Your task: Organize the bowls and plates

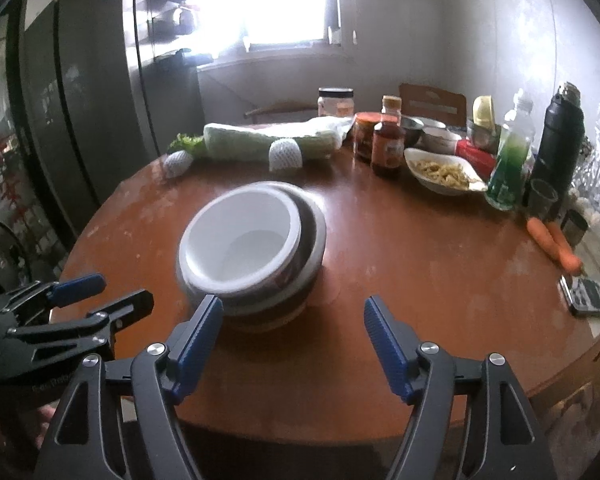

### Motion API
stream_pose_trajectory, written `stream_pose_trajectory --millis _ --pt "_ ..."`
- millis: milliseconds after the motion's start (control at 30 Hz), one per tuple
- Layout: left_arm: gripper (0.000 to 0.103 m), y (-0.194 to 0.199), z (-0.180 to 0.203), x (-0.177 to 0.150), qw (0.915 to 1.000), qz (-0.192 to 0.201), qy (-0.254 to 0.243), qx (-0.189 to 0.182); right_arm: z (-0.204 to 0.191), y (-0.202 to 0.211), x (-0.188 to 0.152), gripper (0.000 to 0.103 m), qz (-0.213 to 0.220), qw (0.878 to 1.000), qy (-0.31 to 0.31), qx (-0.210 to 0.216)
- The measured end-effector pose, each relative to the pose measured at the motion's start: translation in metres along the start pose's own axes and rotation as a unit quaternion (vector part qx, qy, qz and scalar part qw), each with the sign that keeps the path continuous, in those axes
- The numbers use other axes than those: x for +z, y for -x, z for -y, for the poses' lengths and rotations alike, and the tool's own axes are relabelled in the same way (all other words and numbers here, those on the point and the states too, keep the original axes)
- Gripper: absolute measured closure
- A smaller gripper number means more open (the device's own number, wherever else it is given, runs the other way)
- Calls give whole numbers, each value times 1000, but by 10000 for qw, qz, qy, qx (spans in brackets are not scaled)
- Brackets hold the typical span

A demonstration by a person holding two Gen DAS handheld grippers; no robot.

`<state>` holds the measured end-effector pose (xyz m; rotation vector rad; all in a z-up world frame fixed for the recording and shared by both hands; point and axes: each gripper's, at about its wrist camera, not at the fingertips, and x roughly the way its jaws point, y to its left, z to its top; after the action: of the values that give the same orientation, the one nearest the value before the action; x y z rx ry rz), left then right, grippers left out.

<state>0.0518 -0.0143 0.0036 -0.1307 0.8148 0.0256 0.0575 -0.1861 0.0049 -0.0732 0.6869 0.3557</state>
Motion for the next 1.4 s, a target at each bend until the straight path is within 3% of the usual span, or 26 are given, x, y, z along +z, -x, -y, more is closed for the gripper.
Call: stream_pose_trajectory --millis 400,900,1400 --pt "36 7 15 -20 9998 -26 -193 -8 -1 12 -34 28 -20 9999 -61 141" --pt "36 13 12 -26 9994 88 -231 222 -4 20 -42 27 118 9997 -221 64" --pt "36 13 6 -28 9994 90 -200 259 -4 12 -50 27 -22 9997 -216 -60"
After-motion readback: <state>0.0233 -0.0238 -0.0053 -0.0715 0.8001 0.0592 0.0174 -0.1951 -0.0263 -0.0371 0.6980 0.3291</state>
